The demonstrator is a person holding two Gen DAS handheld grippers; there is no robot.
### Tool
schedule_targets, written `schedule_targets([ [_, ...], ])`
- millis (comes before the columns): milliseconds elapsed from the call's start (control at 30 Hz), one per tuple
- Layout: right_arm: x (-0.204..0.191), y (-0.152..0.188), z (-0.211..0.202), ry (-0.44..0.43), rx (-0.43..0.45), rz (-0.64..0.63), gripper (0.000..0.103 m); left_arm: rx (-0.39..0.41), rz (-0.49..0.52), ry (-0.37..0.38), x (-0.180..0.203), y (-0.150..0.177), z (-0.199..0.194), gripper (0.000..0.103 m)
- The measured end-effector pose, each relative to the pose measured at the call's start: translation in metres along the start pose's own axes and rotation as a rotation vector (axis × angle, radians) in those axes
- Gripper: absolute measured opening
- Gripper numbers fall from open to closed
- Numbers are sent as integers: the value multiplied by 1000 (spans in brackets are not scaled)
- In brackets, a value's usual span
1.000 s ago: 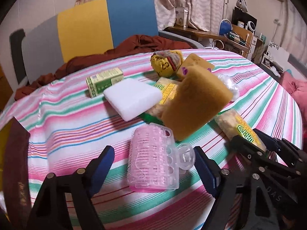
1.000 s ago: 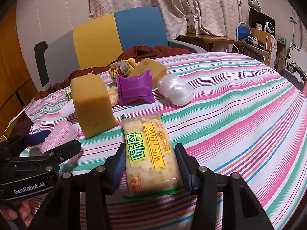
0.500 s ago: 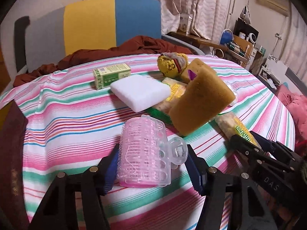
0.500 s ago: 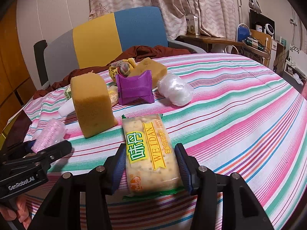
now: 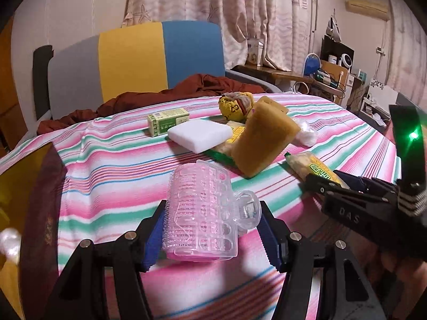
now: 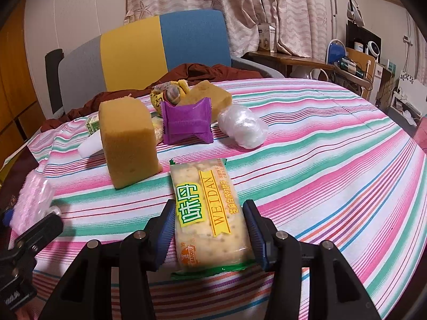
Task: Organize objects
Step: 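Grasp the pink hair roller with the left gripper while the right holds the biscuit packet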
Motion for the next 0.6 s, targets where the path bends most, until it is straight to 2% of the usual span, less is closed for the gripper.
schedule_targets([
  [200, -4, 8, -17, -44, 17, 49, 50, -24, -44, 3, -11, 20, -8, 64],
  [433, -25, 18, -43, -140, 5, 123, 50, 17, -19, 34, -8, 28, -22, 64],
  [600, -41, 16, -61, -192, 11, 137, 50, 65, -43, 69, -13, 28, -53, 64],
])
Point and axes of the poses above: each gripper's, at about its wrist camera, not at the fingertips, and z roughly the way its jaws point, x to its right, y to its underside, the point moved 6 cm from there along z, roughly the way its jaws point, and after that the axes turned 1 degree about -y, right-handed, at the moved point
